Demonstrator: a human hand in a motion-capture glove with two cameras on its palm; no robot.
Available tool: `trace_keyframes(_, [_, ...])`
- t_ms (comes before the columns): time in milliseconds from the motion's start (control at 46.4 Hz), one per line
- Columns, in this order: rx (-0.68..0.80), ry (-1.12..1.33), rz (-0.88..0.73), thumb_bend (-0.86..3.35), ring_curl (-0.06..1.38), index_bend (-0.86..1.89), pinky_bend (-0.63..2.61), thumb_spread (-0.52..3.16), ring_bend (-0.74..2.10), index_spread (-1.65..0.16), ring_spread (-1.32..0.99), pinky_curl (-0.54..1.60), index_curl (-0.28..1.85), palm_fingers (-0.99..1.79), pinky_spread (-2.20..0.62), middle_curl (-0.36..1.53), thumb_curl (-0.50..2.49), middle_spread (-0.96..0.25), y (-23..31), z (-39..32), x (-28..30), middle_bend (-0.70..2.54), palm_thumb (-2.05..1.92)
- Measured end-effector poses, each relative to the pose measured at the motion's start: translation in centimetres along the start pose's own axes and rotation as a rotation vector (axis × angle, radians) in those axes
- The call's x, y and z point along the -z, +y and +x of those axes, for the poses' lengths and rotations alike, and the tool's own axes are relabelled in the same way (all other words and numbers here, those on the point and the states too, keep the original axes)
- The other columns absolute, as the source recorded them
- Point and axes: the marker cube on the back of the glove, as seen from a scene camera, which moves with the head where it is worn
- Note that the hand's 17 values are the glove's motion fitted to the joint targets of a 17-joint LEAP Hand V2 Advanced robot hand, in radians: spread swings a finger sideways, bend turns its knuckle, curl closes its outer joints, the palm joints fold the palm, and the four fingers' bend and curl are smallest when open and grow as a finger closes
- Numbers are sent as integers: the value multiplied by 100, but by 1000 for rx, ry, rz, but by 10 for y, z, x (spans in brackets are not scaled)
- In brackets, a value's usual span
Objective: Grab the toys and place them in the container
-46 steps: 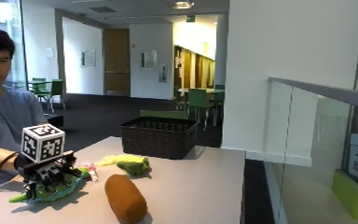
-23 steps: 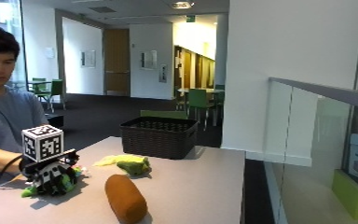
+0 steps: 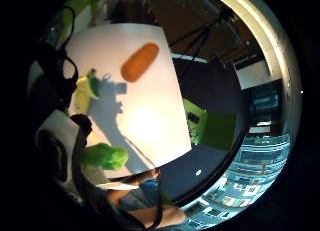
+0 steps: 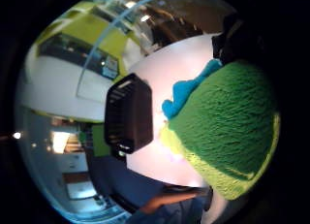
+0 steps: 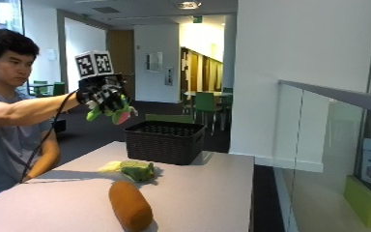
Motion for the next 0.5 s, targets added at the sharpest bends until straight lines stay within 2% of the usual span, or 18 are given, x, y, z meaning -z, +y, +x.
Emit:
trace_keyframes(280, [166,-9,73,27,46,16,108,96,106,-37,-45,38,20,100,-44,47,66,-42,-16,-185,25,31,71])
trace_keyframes(367, [220,-46,47,26,47,16,107,96,106,-37,-45,38,20,101,-44,48,68,-43,-8,-237,18,30,72])
trace_keyframes(453, [393,-79,34,25,47,16,106,95,105,-37,-45,38,20,101,-44,49,70,-44,-2,-271,0,28,72])
trace_keyframes(496, [374,-76,19,25,47,15,106,95,105,-37,-45,39,20,101,-44,50,71,-45,-14,-269,-13,28,72])
